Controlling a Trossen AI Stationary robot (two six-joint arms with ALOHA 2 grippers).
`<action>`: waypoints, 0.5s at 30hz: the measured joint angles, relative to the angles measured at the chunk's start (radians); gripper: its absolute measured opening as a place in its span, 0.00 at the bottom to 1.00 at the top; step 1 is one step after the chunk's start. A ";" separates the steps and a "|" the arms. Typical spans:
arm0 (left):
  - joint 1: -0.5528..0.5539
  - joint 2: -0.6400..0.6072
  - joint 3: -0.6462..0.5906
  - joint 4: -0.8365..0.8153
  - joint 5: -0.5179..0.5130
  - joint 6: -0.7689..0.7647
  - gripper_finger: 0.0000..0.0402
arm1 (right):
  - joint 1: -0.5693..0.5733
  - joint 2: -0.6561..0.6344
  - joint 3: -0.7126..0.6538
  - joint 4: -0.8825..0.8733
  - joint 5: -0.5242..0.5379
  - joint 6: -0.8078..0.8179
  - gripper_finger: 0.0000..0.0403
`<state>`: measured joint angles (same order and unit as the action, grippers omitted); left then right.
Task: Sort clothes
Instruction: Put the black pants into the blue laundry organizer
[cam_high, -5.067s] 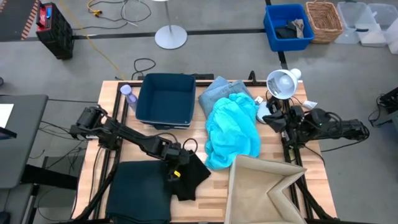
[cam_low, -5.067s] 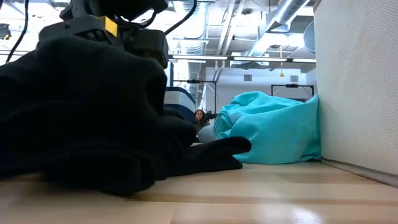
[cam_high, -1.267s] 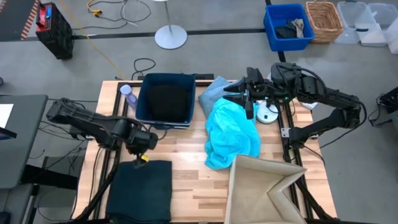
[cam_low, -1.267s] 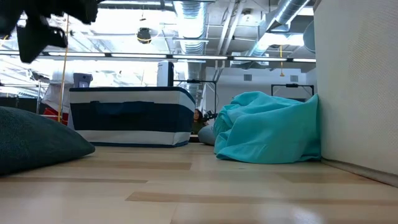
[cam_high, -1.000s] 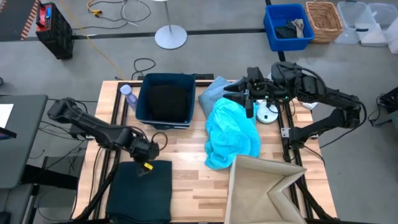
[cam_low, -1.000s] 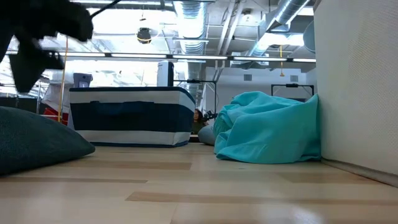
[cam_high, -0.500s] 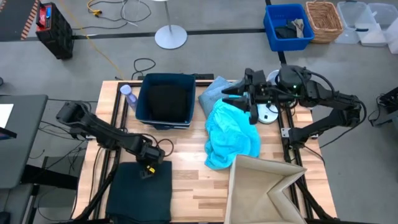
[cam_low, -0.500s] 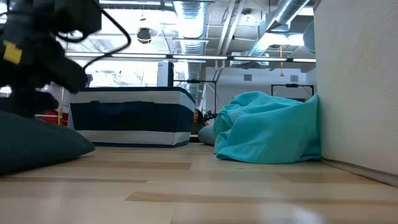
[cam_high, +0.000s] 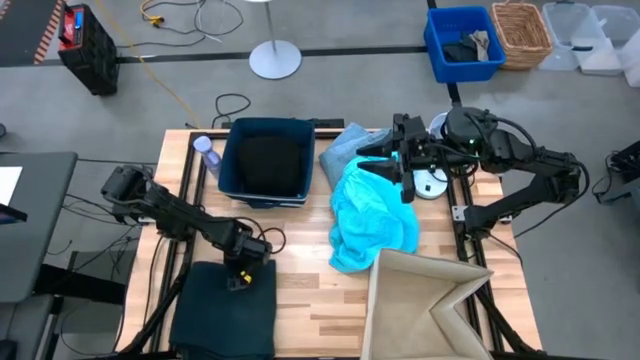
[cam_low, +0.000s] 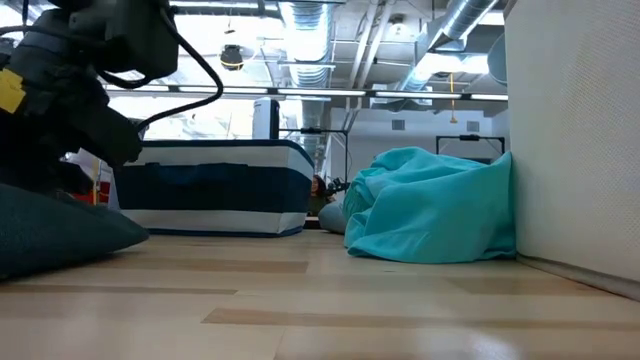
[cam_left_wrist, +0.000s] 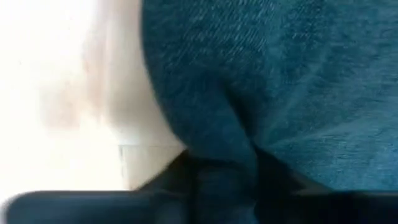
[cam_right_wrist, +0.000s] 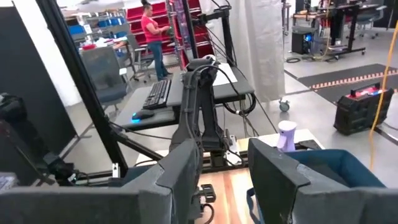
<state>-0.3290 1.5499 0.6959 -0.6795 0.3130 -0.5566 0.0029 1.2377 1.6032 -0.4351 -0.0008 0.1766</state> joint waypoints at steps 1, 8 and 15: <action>0.008 -0.011 -0.002 -0.002 -0.005 -0.014 0.14 | -0.003 0.000 0.000 0.000 0.000 0.006 0.42; 0.021 -0.115 0.019 -0.004 -0.111 -0.117 0.06 | -0.037 0.000 0.000 0.000 0.000 0.017 0.41; 0.017 -0.340 0.172 -0.015 -0.305 -0.044 0.06 | -0.085 0.007 0.000 0.016 0.000 0.022 0.41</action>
<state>-0.3123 1.2099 0.8682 -0.6941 0.0084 -0.6003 -0.0822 1.2446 1.6028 -0.4195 -0.0006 0.1984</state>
